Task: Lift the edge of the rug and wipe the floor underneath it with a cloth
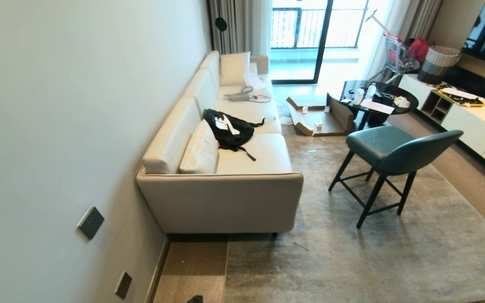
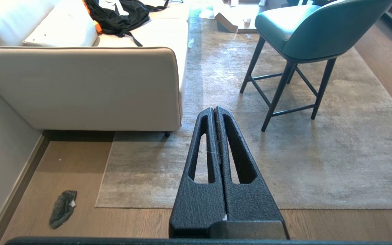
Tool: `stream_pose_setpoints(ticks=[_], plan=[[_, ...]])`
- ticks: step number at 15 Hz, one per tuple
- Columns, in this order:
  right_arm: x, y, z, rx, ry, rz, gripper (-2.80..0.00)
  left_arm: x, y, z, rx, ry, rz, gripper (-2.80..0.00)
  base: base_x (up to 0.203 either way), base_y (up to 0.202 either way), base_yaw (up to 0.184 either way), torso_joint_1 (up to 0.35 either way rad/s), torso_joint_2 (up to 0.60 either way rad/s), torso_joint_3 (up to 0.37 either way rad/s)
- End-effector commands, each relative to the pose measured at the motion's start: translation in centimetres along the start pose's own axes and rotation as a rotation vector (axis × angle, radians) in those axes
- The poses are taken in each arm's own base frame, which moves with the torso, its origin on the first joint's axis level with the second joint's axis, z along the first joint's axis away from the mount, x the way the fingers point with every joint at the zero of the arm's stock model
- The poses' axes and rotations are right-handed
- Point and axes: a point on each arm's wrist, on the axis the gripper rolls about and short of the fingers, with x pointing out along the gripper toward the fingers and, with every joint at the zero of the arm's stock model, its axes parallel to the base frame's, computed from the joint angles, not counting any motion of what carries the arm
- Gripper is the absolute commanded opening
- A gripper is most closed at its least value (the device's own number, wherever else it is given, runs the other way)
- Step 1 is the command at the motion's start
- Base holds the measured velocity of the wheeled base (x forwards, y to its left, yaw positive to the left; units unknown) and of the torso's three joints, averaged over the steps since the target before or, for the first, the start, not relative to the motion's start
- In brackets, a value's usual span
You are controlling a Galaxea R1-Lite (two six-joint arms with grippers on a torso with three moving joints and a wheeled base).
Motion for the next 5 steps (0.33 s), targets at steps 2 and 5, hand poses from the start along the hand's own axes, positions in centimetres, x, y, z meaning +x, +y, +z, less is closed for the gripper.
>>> stream_pose_setpoints(ticks=[2,5], plan=[[0.01,0.0,0.01,0.006,0.002,0.0,-2.8,0.0,0.0,0.01,0.0,-0.001,0.0,-2.8,0.0,0.0,0.0,0.0,0.0,0.0],[0.02,0.0,-0.02,0.009,0.003,0.0,-2.8,0.0,0.0,0.01,0.0,-0.001,0.0,-2.8,0.0,0.0,0.0,0.0,0.0,0.0]])
